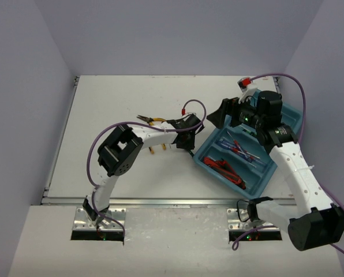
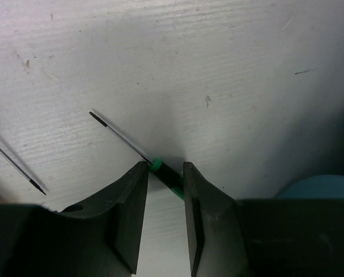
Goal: Sort the tools into containers
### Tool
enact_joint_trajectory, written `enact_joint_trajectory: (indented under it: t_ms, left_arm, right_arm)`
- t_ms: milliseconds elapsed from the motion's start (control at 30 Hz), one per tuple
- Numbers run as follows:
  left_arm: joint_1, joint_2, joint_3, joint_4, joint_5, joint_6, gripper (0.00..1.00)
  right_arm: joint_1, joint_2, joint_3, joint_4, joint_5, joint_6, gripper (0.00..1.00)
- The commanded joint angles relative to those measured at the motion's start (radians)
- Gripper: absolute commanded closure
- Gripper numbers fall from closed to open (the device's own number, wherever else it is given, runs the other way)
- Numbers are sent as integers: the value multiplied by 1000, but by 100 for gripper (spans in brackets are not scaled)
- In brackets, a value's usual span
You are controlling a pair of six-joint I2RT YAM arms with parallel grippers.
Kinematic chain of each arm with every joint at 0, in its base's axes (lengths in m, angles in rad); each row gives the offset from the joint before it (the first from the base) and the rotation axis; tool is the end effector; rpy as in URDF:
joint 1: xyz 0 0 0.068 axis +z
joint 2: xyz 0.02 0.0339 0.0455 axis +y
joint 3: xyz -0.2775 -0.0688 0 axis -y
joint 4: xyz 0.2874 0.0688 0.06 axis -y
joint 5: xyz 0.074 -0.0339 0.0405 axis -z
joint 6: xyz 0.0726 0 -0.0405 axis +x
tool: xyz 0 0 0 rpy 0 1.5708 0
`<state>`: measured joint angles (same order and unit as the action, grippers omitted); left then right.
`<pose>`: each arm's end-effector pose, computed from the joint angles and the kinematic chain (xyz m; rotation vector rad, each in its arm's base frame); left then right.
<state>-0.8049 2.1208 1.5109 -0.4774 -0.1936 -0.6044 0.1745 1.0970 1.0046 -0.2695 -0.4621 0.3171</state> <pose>0.3584 -0.3525 0.1060 0.2015 2.6347 -0.2265 0.3047 0.0866 0.3444 -0.1767 1.9625 0.7707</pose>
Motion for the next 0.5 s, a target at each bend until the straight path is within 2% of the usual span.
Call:
enact_joint_trajectory:
  t_ms: [0, 133, 267, 367, 467]
  left_arm:
    - [-7, 26, 21, -22, -24, -8, 71]
    - [-8, 51, 34, -35, -26, -6, 71]
    - [-10, 73, 27, -61, -68, -8, 82]
    - [-10, 76, 10, -60, -80, -5, 97]
    - [-7, 63, -4, -64, -102, 9, 100]
  right_arm:
    - [7, 1, 27, 45, -20, -12, 1]
    - [8, 1, 28, 44, -24, -13, 1]
    - [8, 1, 28, 43, -24, -15, 1]
    - [8, 1, 23, 48, -31, -12, 1]
    - [7, 3, 23, 46, -37, -9, 1]
